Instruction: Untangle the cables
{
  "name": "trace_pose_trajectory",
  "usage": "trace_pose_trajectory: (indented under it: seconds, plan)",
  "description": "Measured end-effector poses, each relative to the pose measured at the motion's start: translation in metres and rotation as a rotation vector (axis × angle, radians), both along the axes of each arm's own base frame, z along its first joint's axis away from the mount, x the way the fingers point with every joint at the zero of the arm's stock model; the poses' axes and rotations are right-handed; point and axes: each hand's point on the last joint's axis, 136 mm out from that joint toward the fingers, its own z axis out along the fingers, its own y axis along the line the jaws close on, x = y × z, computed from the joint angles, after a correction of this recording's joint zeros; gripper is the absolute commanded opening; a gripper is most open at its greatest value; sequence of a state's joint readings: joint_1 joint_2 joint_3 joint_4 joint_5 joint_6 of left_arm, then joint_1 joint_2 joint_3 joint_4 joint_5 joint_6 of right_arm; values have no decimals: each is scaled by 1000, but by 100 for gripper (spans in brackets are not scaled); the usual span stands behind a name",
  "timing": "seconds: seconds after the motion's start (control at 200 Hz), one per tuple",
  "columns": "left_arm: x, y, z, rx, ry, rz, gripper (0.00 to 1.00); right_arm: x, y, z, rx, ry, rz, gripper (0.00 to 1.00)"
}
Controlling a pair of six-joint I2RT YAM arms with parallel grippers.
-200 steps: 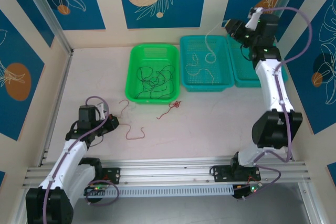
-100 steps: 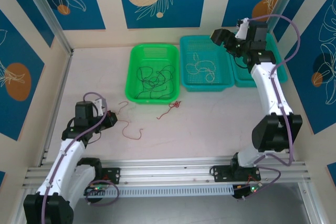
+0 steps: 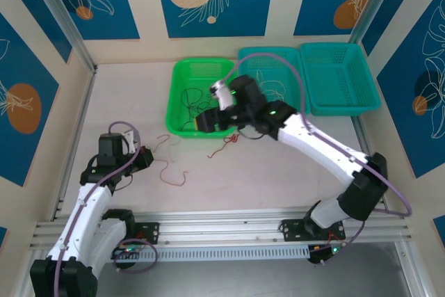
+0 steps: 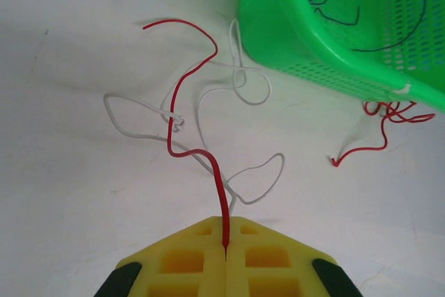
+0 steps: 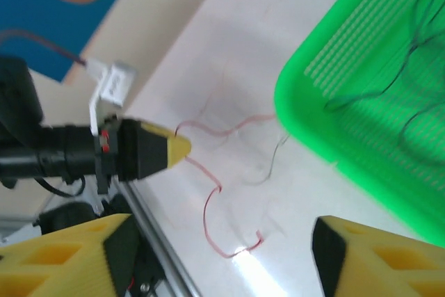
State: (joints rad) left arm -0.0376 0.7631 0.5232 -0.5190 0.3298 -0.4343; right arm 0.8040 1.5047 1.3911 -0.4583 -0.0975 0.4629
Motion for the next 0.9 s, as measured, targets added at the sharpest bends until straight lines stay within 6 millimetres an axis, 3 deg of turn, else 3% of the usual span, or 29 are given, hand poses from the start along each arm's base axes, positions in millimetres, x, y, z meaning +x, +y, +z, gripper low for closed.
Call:
trace_pose_trajectory:
  seconds: [0.26,0.505,0.64,0.78,0.9]
  plan:
    - [-2,15,-16,90,83,38,0,-18,53,-87,-221,58,-1,65]
    - [0,18,-22,130,120,13,0,-36,78,-128,-309,90,19,78]
    - [-1,17,-25,134,136,2,0,-36,97,-143,-331,76,25,79]
    - [-1,17,-24,132,130,2,0,-26,113,-169,-351,83,-18,74]
    - [-1,17,-24,132,133,2,0,-12,129,-192,-364,91,-65,58]
